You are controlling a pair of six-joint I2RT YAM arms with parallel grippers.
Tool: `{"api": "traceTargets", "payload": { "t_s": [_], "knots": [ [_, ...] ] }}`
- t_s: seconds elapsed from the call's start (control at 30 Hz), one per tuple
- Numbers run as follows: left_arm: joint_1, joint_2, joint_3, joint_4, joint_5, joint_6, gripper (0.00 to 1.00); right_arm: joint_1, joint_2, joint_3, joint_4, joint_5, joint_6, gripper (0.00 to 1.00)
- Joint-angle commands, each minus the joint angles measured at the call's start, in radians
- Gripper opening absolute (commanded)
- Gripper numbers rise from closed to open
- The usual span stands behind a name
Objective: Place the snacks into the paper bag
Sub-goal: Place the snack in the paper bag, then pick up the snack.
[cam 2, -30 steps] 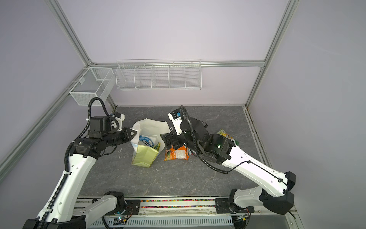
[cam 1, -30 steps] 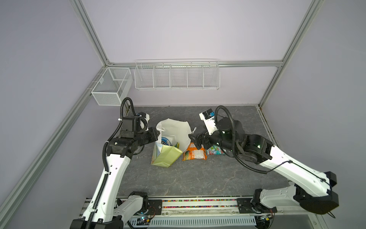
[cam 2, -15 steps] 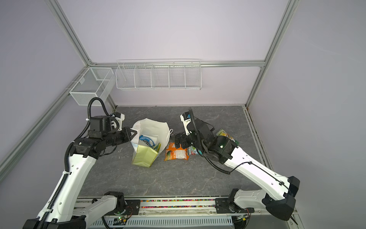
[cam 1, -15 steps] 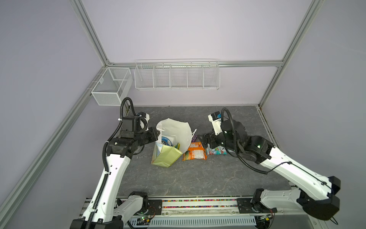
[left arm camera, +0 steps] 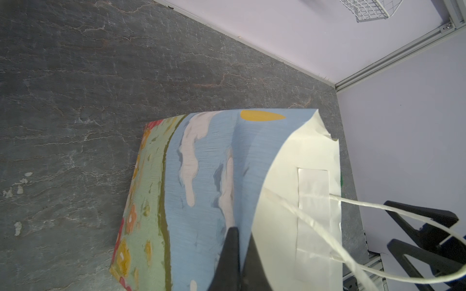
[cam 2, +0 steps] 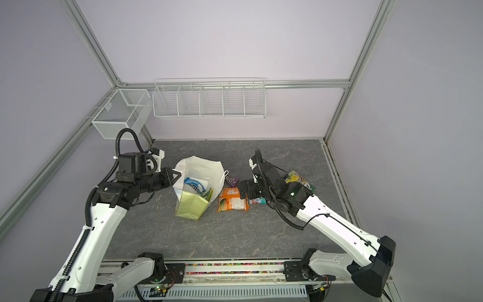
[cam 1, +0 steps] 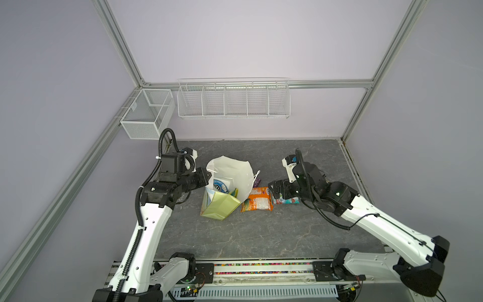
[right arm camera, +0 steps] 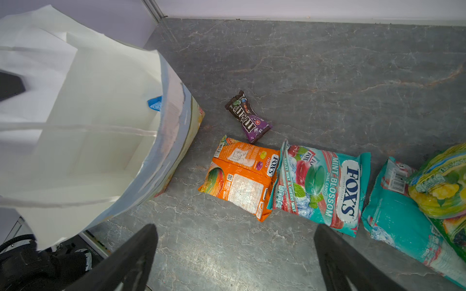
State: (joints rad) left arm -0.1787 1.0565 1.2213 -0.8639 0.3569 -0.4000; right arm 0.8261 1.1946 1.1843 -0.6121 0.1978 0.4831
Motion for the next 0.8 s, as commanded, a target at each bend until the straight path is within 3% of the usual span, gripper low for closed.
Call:
{"api": "traceTargets", "payload": {
  "t_s": [0.0, 0.5, 0.77],
  "knots": [
    [-0.004, -0.022, 0.004, 0.051, 0.018, -0.014, 0.00, -0.028, -0.027, -0.038, 0.011, -0.037, 0.042, 1.00],
    [-0.003, -0.023, -0.005, 0.059, 0.020, -0.017, 0.00, -0.266, -0.129, -0.201, 0.017, -0.114, 0.138, 1.00],
    [-0.004, -0.026, -0.003, 0.059, 0.022, -0.017, 0.00, -0.501, -0.204, -0.313, 0.039, -0.235, 0.183, 0.99]
  ]
}}
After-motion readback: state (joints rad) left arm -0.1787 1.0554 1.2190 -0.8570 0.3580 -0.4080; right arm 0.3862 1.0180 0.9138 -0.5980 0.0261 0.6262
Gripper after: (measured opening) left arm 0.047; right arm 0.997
